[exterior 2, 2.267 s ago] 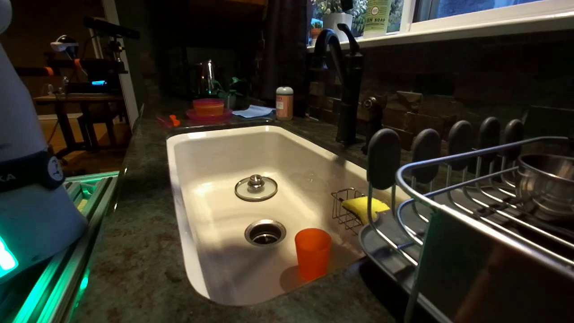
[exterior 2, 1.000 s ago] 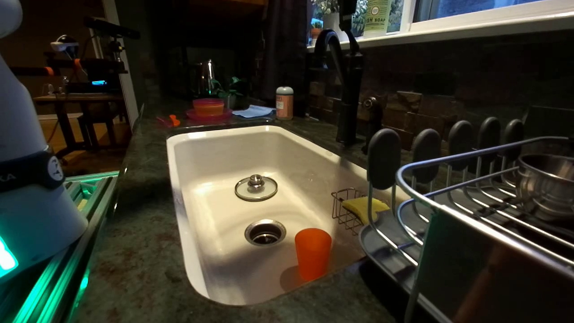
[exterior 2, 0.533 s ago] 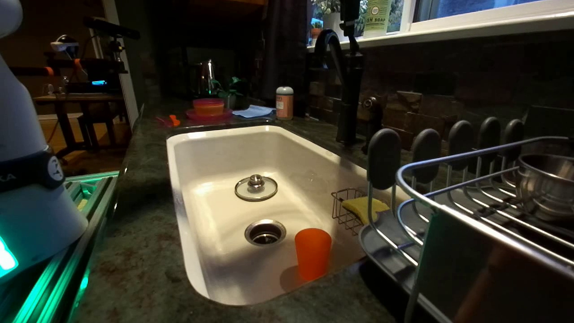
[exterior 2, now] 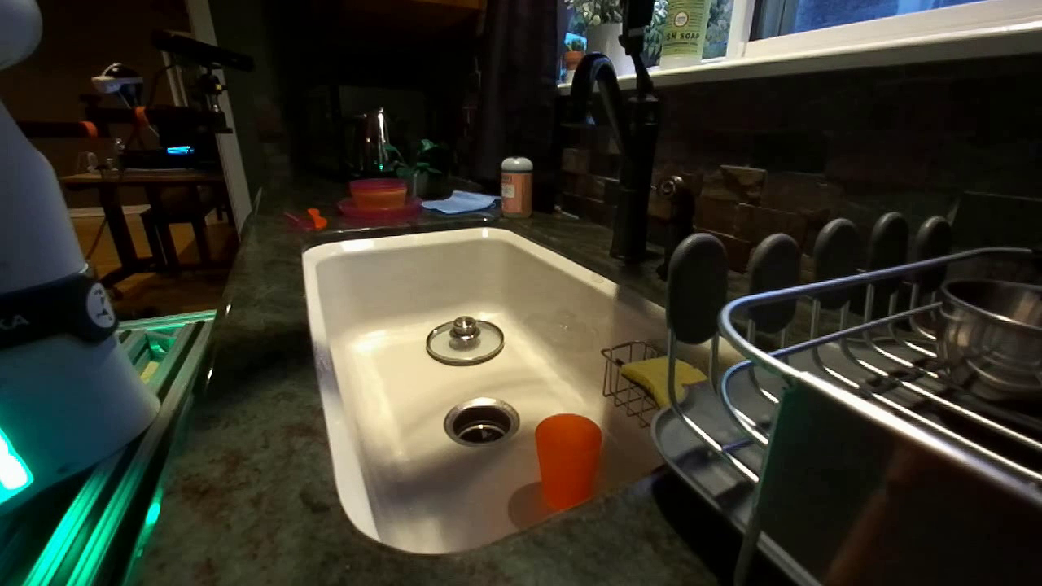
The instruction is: Put the cup inside the sink then pour water inside
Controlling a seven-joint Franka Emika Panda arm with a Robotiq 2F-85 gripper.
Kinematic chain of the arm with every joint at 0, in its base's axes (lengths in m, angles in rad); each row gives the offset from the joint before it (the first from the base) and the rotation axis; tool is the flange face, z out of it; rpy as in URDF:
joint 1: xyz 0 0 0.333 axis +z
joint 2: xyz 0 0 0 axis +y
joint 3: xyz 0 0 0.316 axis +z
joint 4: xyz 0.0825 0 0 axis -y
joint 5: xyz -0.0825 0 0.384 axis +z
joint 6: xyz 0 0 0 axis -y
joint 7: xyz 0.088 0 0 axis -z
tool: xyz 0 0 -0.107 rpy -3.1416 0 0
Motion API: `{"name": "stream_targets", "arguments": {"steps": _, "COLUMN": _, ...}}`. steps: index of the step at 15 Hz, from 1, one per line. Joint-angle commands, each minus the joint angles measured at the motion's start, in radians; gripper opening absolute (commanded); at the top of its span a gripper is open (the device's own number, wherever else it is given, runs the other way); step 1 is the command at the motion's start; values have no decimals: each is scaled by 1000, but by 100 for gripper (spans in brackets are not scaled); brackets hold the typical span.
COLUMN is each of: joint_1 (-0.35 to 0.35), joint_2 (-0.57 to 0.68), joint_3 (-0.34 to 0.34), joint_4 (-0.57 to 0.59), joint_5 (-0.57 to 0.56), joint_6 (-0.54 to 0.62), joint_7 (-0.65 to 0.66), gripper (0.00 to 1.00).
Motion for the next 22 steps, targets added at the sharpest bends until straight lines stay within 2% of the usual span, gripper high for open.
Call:
{"name": "stream_targets", "arguments": {"steps": 1, "joint_1": -14, "joint_2": 18, "joint_3": 16, "joint_4": 34, "joint_5": 51, "joint_6": -29, "joint_7": -36, "gripper": 5}}
{"name": "stream_targets", "arguments": {"steps": 10, "joint_1": -16, "joint_2": 39, "joint_3": 40, "joint_4": 75, "joint_5": 33, "joint_6": -25, "joint_7": -26, "gripper": 5}}
{"name": "stream_targets", "arguments": {"steps": 22, "joint_1": -32, "joint_2": 32, "joint_3": 47, "joint_4": 51, "joint_5": 10, "joint_6": -43, "joint_7": -2, "gripper": 5}}
